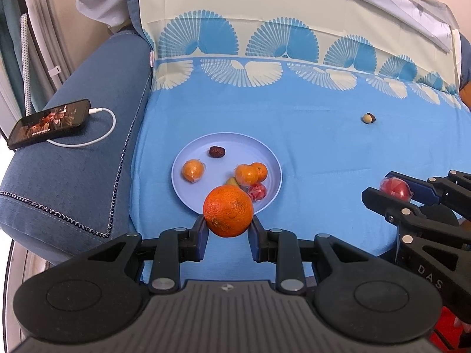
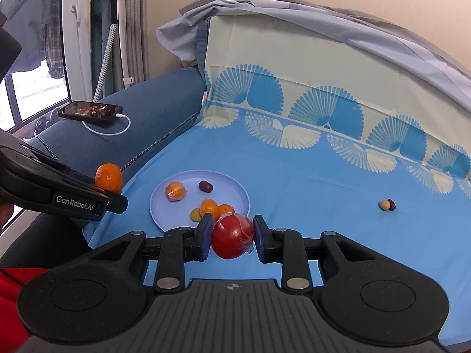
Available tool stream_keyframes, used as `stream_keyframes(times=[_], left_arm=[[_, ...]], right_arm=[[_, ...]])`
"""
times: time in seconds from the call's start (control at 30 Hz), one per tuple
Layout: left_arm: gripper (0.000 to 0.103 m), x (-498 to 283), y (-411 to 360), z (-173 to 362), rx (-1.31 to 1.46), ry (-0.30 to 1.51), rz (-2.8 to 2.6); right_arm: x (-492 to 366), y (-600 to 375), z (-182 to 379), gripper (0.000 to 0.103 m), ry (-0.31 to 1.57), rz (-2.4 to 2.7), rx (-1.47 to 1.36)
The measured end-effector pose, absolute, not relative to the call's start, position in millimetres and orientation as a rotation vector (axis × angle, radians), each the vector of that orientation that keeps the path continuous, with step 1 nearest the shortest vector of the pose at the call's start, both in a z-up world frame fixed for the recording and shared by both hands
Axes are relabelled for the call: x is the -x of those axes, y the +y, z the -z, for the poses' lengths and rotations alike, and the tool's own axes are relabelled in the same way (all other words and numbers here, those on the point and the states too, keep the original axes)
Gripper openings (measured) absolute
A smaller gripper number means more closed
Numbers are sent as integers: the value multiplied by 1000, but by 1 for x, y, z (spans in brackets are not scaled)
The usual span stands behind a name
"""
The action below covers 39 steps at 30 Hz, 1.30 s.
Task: Organize fruits
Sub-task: 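Carry both fruits over the blue plate and open both tools to release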
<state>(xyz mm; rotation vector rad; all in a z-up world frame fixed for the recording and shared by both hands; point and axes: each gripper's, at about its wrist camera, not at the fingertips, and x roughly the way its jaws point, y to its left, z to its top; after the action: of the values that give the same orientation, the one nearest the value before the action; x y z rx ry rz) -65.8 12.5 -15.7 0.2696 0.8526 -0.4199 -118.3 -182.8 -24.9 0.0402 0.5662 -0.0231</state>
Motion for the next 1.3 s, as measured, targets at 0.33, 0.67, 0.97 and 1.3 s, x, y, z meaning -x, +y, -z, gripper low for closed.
stream_keyframes(times=[0.33, 0.67, 0.97, 1.3], left_arm=[[32, 60, 14, 23, -265, 875, 426], [32, 49, 14, 34, -251, 923, 431], [32, 27, 17, 42, -222, 962, 419], [32, -18, 13, 53, -212, 977, 401]], right_arm=[[112, -182, 31, 31, 590, 26, -42], [103, -182, 38, 31, 625, 28, -39], [84, -181, 48, 31, 662, 23, -26], [29, -183, 62, 31, 676, 6, -33]])
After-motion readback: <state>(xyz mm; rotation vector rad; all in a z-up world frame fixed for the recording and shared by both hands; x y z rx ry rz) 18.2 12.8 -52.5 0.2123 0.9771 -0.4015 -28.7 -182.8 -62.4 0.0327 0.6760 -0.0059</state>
